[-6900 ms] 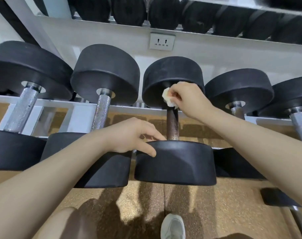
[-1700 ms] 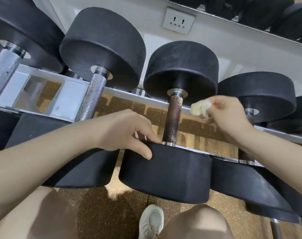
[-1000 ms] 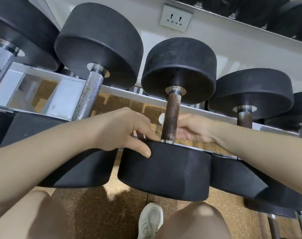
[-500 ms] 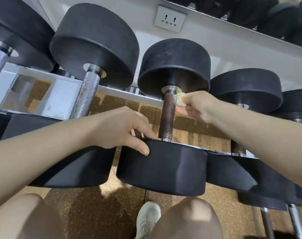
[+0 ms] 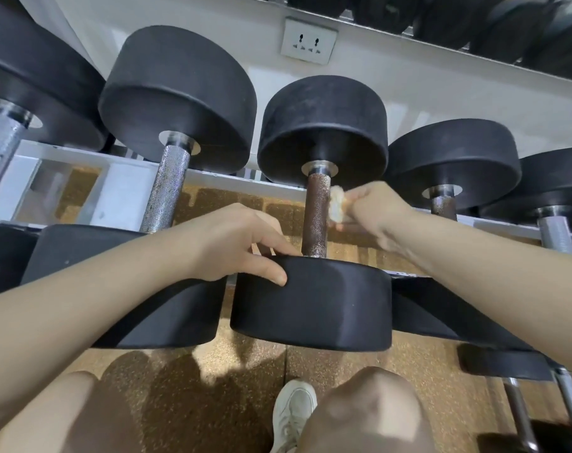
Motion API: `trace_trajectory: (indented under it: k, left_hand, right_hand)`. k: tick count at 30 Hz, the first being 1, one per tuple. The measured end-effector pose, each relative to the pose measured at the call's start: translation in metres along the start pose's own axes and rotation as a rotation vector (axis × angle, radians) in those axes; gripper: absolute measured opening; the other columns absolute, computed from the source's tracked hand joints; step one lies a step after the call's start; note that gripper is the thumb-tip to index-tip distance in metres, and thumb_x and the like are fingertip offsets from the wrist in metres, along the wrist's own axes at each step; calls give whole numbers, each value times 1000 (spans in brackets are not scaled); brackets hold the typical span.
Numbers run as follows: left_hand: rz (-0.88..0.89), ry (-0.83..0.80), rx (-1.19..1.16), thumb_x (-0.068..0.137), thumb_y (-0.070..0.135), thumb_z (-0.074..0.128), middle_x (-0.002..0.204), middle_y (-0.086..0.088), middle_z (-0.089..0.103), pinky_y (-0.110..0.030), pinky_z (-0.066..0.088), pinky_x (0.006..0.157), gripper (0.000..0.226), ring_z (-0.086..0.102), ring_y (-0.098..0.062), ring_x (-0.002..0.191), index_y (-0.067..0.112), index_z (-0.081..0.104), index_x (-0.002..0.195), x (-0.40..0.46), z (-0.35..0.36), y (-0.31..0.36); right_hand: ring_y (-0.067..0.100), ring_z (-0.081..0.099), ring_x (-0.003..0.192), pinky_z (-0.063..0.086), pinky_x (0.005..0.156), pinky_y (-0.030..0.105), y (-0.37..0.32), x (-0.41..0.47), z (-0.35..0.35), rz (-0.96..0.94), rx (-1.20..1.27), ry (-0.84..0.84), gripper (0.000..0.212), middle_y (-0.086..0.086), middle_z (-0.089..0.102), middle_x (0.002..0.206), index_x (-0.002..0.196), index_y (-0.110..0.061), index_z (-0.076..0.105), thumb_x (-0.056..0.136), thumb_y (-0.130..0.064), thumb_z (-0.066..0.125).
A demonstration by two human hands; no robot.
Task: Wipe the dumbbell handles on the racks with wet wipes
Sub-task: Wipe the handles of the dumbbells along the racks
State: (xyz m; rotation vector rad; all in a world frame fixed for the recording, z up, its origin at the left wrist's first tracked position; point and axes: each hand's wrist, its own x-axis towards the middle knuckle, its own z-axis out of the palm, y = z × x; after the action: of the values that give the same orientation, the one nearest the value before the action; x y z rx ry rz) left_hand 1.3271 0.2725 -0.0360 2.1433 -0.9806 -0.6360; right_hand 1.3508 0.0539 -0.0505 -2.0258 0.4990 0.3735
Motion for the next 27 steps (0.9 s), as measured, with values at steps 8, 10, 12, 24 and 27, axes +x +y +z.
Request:
trace_trajectory:
  k: [8, 10, 12, 24, 27]
  left_hand:
    - [9, -31, 34, 77, 25, 72, 90, 9, 60, -7, 40, 72, 32, 56, -6, 85, 20, 69, 108, -1, -5, 8]
    - [-23, -58, 112, 79, 32, 69, 100, 5, 62, -18, 44, 81, 32, 56, -9, 93, 23, 68, 111, -2, -7, 12]
    - [-61, -55, 302, 82, 43, 62, 111, 8, 59, -33, 44, 90, 36, 52, -12, 104, 29, 63, 116, -5, -9, 17]
    - [-36, 340, 291, 80, 37, 63, 101, 20, 55, -1, 33, 76, 38, 49, -1, 92, 29, 61, 117, -110, -51, -4]
    - [-107, 332, 254, 79, 38, 62, 106, 18, 56, -4, 34, 73, 41, 47, 1, 93, 27, 60, 119, -130, -53, -19]
  right_hand:
    - [2, 42, 61, 35, 61, 23, 15, -30, -8, -326, -491, -71, 22, 10, 50, 59, 67, -1, 67, 85, -4, 56]
    - [1, 55, 72, 43, 71, 20, 12, -45, -13, -293, -575, -216, 15, -3, 67, 75, 83, -9, 76, 86, -10, 61]
    - [3, 62, 83, 47, 79, 19, 2, -53, -13, -240, -650, -280, 14, -10, 72, 89, 91, -18, 76, 85, -16, 64]
    - [12, 62, 93, 47, 88, 28, -57, -114, 42, -319, 30, -146, 13, -4, 69, 99, 90, -14, 71, 87, -14, 59]
    - [17, 64, 95, 48, 89, 29, -64, -120, 61, -289, 267, -262, 16, 3, 70, 99, 85, -11, 70, 89, -10, 55]
